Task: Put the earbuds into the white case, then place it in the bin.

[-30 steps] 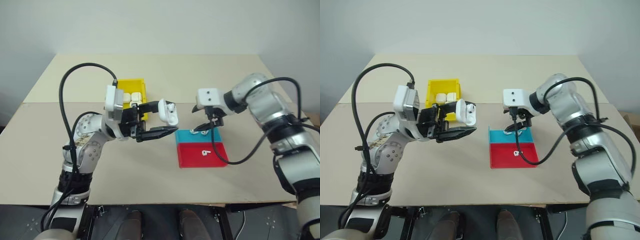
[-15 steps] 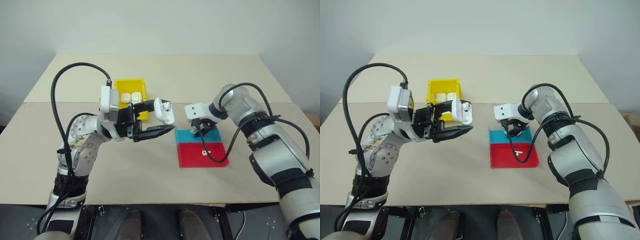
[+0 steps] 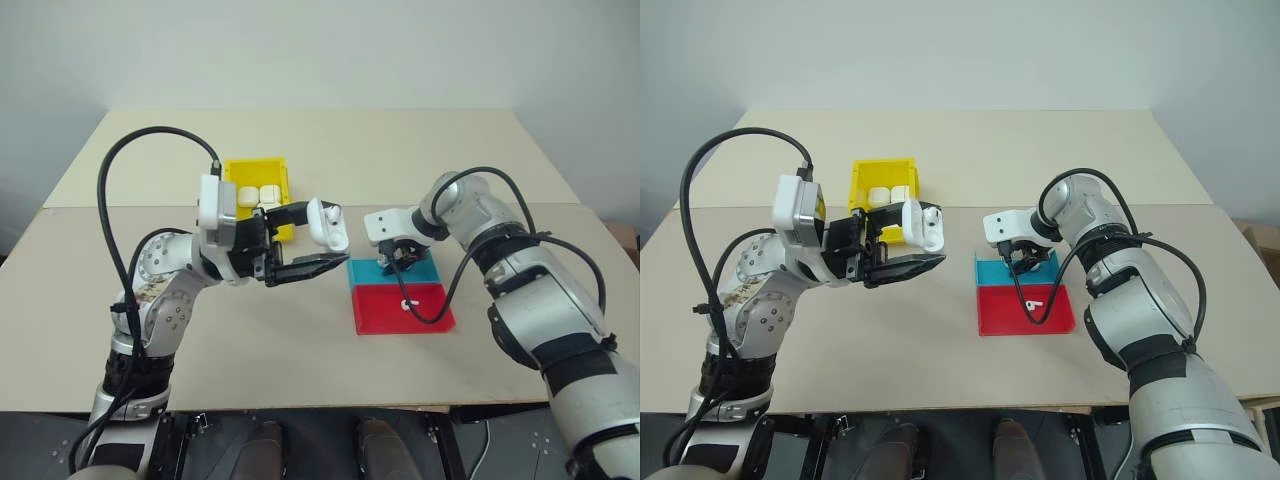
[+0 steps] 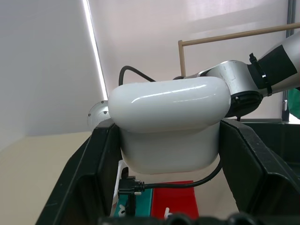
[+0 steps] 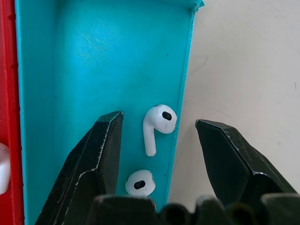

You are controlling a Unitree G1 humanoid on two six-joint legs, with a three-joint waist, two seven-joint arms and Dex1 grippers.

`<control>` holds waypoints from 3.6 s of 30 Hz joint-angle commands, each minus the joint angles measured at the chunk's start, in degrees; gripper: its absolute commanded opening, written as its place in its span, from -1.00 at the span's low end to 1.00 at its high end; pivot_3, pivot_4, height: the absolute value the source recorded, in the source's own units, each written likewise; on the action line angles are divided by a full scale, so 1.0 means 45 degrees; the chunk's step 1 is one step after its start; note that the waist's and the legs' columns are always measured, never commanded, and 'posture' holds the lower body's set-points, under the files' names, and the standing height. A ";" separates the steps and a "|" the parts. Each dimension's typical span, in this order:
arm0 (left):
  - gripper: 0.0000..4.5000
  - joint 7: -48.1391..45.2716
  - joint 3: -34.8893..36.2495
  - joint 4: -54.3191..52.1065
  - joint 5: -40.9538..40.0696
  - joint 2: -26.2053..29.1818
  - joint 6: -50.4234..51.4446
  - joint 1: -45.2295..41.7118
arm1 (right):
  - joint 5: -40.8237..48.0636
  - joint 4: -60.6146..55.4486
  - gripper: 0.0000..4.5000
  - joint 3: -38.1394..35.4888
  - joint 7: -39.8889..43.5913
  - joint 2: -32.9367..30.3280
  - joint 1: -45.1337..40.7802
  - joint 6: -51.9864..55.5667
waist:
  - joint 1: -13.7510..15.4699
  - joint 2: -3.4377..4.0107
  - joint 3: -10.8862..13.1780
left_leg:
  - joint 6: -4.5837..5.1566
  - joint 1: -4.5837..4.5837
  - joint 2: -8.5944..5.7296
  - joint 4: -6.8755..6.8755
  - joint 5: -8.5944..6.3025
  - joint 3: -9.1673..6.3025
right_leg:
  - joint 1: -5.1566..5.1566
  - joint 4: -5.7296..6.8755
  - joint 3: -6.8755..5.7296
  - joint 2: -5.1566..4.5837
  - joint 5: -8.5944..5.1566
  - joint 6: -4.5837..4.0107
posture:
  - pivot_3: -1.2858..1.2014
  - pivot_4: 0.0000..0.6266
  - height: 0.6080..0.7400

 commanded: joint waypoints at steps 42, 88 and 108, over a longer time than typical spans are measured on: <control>0.25 -0.0696 -0.0710 0.1693 -0.0292 -0.0657 0.0615 -0.1743 | 1.8477 -2.1239 -0.73 -1.2853 -0.7653 -0.0051 0.7270 1.7469 | 0.0315 0.0011 0.0002 | 0.0005 -0.0006 -0.0003 0.0016 -0.0001 -0.0023 | 0.0018 -0.0008 -0.0007 0.0010 0.0002 0.0006 | 0.03 -0.52 1.00; 0.25 -0.0296 -0.0592 0.1521 0.0055 -0.0618 0.0744 -0.1782 | 2.0287 -2.0831 0.94 -1.1167 -0.7260 -0.3709 0.8481 1.3905 | 0.0388 0.0007 0.0004 | 0.0010 -0.0029 -0.0005 0.0019 -0.0003 -0.0016 | 0.0017 -0.0048 -0.0009 0.0004 0.0001 0.0016 | 0.03 -0.52 1.00; 0.25 -0.0792 -0.0924 0.1829 0.0413 -0.0795 0.0300 -0.1853 | 1.7314 -1.8321 -0.34 -0.9236 -0.7119 -0.4263 0.6654 1.2614 | 0.0380 0.0008 0.0004 | 0.0014 -0.0031 -0.0004 0.0021 -0.0005 -0.0001 | 0.0015 -0.0052 -0.0007 0.0003 0.0001 0.0016 | 0.03 -0.52 1.00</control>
